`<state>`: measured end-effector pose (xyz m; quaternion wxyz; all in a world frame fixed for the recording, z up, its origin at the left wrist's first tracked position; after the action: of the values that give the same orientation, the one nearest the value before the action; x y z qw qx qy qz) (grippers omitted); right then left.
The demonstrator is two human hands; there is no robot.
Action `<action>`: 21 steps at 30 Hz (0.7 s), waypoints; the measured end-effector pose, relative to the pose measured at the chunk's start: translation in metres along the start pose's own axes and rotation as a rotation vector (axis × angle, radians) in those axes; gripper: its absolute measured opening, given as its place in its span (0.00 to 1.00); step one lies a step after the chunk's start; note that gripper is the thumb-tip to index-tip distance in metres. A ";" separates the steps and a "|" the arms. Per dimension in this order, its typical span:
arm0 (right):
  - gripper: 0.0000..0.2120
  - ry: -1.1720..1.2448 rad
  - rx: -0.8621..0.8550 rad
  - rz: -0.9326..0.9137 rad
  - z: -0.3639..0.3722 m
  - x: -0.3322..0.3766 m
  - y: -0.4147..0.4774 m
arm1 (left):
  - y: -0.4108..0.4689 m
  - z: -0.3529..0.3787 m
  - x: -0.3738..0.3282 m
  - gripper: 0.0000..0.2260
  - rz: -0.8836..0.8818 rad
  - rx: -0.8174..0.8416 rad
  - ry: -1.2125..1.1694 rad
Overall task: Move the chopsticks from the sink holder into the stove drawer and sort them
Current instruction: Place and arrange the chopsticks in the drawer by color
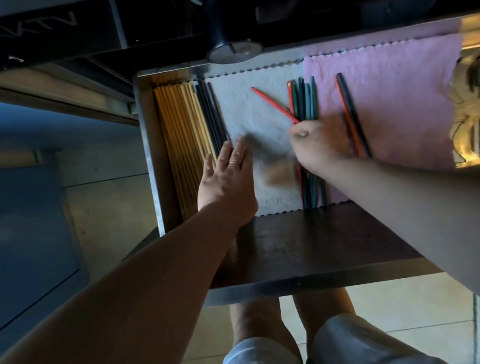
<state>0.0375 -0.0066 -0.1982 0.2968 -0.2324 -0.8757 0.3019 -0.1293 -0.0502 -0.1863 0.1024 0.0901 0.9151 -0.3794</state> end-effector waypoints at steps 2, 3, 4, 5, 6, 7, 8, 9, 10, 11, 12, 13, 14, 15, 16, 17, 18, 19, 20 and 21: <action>0.15 0.002 -0.014 -0.006 -0.009 -0.007 0.000 | 0.004 0.000 -0.017 0.32 0.023 -0.019 -0.062; 0.15 0.001 -0.008 -0.007 -0.014 -0.012 0.000 | 0.007 -0.001 -0.026 0.30 0.016 -0.037 -0.115; 0.16 -0.009 -0.007 -0.015 -0.018 -0.016 0.002 | 0.009 -0.003 -0.035 0.27 -0.004 -0.054 -0.173; 0.16 -0.026 -0.011 -0.034 -0.021 -0.021 0.004 | 0.013 -0.004 -0.043 0.25 -0.035 -0.057 -0.226; 0.16 -0.046 -0.024 -0.055 -0.024 -0.026 0.007 | 0.017 -0.005 -0.050 0.22 -0.070 -0.043 -0.278; 0.16 -0.064 -0.049 -0.083 -0.027 -0.030 0.009 | 0.020 -0.006 -0.058 0.19 -0.109 -0.021 -0.341; 0.17 -0.083 -0.081 -0.115 -0.029 -0.036 0.011 | 0.024 -0.006 -0.066 0.17 -0.146 -0.006 -0.419; 0.17 -0.119 -0.122 -0.152 -0.032 -0.041 0.012 | 0.028 -0.004 -0.072 0.15 -0.187 0.000 -0.504; 0.17 -0.171 -0.159 -0.182 -0.035 -0.046 0.014 | 0.033 -0.003 -0.078 0.14 -0.231 0.000 -0.582; 0.16 -0.219 -0.179 -0.205 -0.037 -0.051 0.016 | 0.037 0.000 -0.082 0.14 -0.281 -0.002 -0.645; 0.15 -0.254 -0.172 -0.223 -0.038 -0.055 0.018 | 0.041 0.002 -0.084 0.14 -0.331 -0.014 -0.693; 0.13 -0.280 -0.149 -0.237 -0.039 -0.058 0.020 | 0.045 0.004 -0.085 0.14 -0.377 -0.030 -0.728; 0.13 -0.305 -0.122 -0.236 -0.039 -0.061 0.022 | 0.048 0.006 -0.087 0.14 -0.407 -0.048 -0.745; 0.13 -0.332 -0.106 -0.224 -0.041 -0.063 0.024 | 0.051 0.007 -0.090 0.13 -0.422 -0.065 -0.751; 0.13 -0.353 -0.108 -0.212 -0.043 -0.063 0.025 | 0.052 0.007 -0.093 0.12 -0.424 -0.079 -0.746; 0.14 -0.367 -0.135 -0.221 -0.045 -0.061 0.025 | 0.053 0.006 -0.096 0.11 -0.421 -0.092 -0.739; 0.15 -0.371 -0.177 -0.258 -0.047 -0.058 0.025 | 0.053 0.006 -0.099 0.11 -0.422 -0.110 -0.739; 0.16 -0.370 -0.222 -0.316 -0.049 -0.054 0.024 | 0.054 0.006 -0.101 0.12 -0.428 -0.132 -0.748; 0.19 -0.372 -0.255 -0.383 -0.051 -0.050 0.025 | 0.055 0.006 -0.103 0.12 -0.439 -0.150 -0.765; 0.23 -0.384 -0.272 -0.448 -0.052 -0.047 0.027 | 0.055 0.006 -0.104 0.12 -0.450 -0.158 -0.784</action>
<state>0.1121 0.0053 -0.2009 0.1512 -0.0102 -0.9773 0.1477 -0.0149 -0.0252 -0.2010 0.3627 -0.2696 0.8301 -0.3266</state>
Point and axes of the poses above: each hand's wrist, its own y-axis towards the middle knuckle, its own z-axis out of the palm, x = y × z, the point moved 1 cm from there along y, towards the middle knuckle, and after that the axes turned 7 degrees about -y, right-handed, at the moved point
